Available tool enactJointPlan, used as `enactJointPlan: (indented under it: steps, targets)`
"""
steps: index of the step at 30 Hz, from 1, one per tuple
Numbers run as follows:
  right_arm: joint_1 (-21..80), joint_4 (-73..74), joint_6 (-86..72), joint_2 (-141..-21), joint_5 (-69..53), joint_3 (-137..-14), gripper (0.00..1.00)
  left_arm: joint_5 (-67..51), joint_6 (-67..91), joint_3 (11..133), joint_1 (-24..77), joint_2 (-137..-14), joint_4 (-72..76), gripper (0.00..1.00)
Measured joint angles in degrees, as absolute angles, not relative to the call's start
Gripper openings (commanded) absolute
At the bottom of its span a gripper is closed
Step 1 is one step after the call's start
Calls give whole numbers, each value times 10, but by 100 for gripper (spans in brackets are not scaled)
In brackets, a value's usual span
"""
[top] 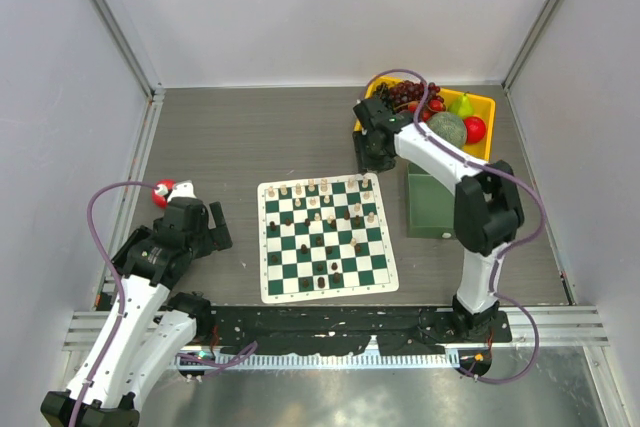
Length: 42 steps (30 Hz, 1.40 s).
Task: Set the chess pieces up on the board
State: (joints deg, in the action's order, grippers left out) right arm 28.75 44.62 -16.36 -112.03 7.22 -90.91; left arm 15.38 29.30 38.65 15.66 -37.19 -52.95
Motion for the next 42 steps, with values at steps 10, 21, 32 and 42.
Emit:
enactJointPlan:
  steps: [10, 21, 32, 42]
  targets:
    - [291, 425, -182, -947, 50, -765, 51, 154, 293, 387, 157, -372, -529, 99]
    - [318, 415, -197, -967, 21, -705, 50, 154, 293, 387, 157, -372, -529, 99]
    - [321, 407, -199, -1002, 11, -705, 38, 154, 293, 386, 157, -371, -529, 99]
    - [322, 408, -198, -1018, 11, -705, 34, 154, 293, 386, 157, -372, -529, 99]
